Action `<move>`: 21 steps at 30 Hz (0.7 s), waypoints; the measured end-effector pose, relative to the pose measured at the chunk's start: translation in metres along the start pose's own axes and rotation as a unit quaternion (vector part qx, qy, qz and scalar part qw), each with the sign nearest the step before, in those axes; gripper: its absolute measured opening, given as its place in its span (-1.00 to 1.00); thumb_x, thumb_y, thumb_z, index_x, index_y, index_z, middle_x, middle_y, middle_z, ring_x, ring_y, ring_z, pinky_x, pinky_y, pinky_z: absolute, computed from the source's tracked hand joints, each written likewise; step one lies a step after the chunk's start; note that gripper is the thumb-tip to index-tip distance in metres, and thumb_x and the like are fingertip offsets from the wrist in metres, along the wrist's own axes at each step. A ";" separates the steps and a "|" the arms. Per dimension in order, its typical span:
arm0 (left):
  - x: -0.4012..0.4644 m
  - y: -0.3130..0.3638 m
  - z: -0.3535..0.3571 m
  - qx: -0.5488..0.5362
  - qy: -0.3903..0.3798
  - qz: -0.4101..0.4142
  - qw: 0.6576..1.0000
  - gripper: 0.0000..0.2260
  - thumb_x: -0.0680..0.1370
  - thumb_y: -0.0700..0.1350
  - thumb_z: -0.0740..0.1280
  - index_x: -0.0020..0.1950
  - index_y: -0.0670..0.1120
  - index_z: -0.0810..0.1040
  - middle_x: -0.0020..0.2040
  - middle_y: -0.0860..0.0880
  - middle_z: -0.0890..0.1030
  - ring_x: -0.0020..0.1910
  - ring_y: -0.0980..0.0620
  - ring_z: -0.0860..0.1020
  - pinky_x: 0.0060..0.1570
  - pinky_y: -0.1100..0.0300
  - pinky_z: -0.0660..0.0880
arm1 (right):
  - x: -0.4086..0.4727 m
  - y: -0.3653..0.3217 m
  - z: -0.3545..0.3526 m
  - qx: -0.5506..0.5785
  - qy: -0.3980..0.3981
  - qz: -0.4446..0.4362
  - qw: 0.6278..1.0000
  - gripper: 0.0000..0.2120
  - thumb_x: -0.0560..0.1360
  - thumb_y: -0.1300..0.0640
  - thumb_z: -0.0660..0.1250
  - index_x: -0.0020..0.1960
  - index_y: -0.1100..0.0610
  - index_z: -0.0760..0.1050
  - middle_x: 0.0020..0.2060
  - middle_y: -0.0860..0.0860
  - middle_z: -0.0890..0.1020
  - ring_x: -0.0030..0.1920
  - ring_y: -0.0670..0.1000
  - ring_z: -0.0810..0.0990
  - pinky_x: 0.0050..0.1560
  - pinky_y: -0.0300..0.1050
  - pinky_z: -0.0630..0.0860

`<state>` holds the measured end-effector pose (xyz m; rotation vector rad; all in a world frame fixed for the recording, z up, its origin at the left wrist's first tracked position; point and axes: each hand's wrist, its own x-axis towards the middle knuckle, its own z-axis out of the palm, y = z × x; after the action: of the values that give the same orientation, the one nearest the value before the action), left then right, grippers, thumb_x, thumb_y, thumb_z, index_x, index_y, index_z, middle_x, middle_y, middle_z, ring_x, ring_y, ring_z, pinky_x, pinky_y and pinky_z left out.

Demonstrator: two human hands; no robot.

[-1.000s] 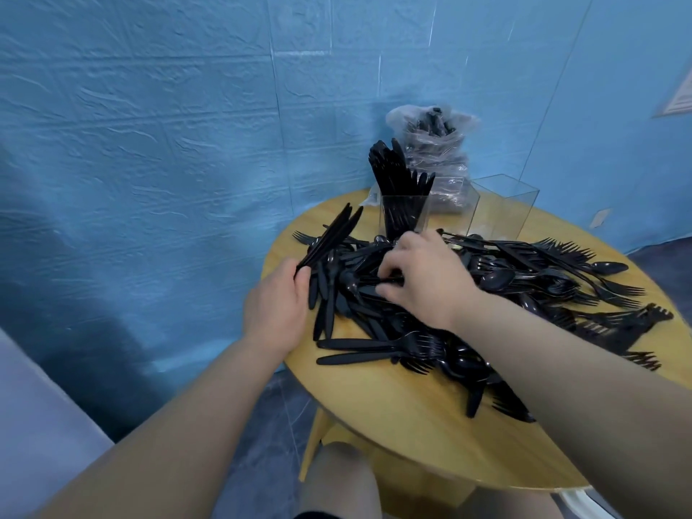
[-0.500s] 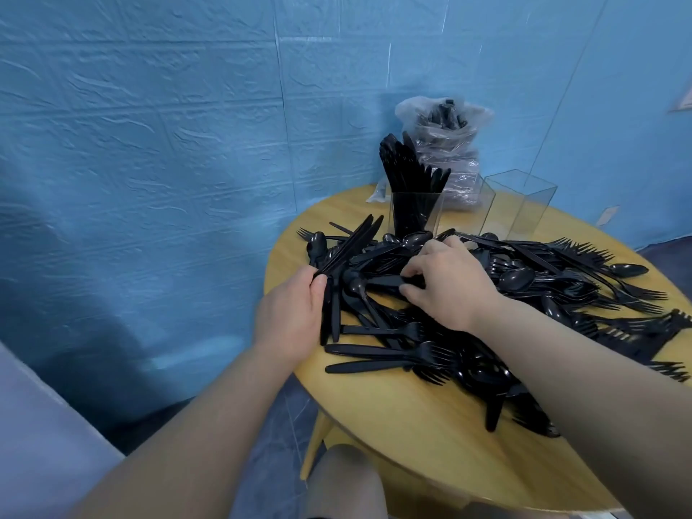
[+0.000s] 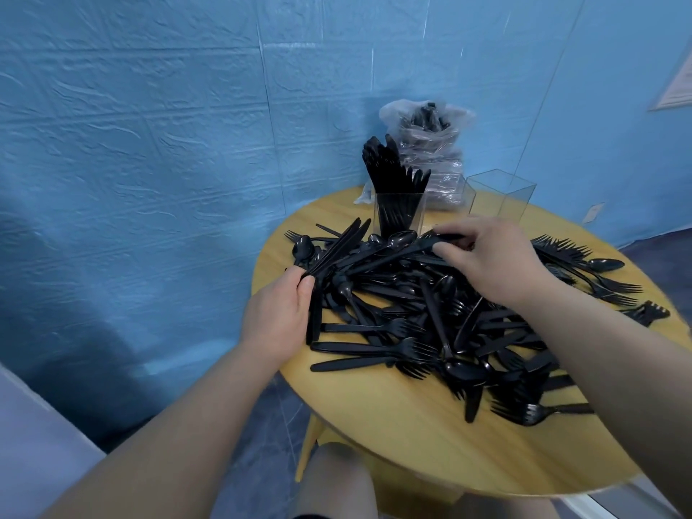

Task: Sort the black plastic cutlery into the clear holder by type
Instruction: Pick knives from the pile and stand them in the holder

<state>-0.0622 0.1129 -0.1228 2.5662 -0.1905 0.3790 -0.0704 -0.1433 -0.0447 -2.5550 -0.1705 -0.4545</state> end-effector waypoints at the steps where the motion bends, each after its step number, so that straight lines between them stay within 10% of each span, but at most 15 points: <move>1: -0.001 0.000 -0.001 -0.005 0.001 0.002 1.000 -0.70 0.66 0.03 0.02 -0.02 -0.11 0.45 -0.32 0.00 0.49 -0.29 -0.07 0.48 -0.26 0.00 0.43 | -0.002 0.000 -0.004 0.021 0.006 0.011 1.000 -0.77 0.50 0.10 0.37 0.15 0.06 0.60 -0.18 -0.14 0.58 -0.21 -0.24 0.51 -0.18 -0.41 0.34; 13: 0.004 0.059 -0.028 -0.033 0.010 0.066 0.997 -0.70 0.64 0.00 0.03 -0.09 -0.10 0.47 -0.17 -0.01 0.54 -0.17 0.00 0.48 -0.16 -0.01 0.44 | -0.011 -0.022 -0.051 0.098 -0.102 0.018 0.990 -0.92 0.49 0.08 0.40 -0.04 0.04 0.63 -0.27 -0.17 0.62 -0.38 -0.42 0.49 -0.36 -0.60 0.31; 21: -0.003 0.089 -0.030 -0.087 -0.076 0.072 0.991 -0.70 0.66 -0.01 0.01 -0.22 -0.01 0.35 -0.41 -0.01 0.44 -0.43 0.02 0.38 -0.29 -0.04 0.40 | -0.015 -0.025 -0.044 0.356 -0.030 0.131 0.925 -0.97 0.44 0.25 0.44 -0.14 0.17 0.60 -0.29 0.09 0.66 -0.26 -0.01 0.62 -0.14 -0.17 0.63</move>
<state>-0.0909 0.0539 -0.0560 2.4147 -0.4481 0.2080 -0.1023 -0.1457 -0.0027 -1.8364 -0.0064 -0.1606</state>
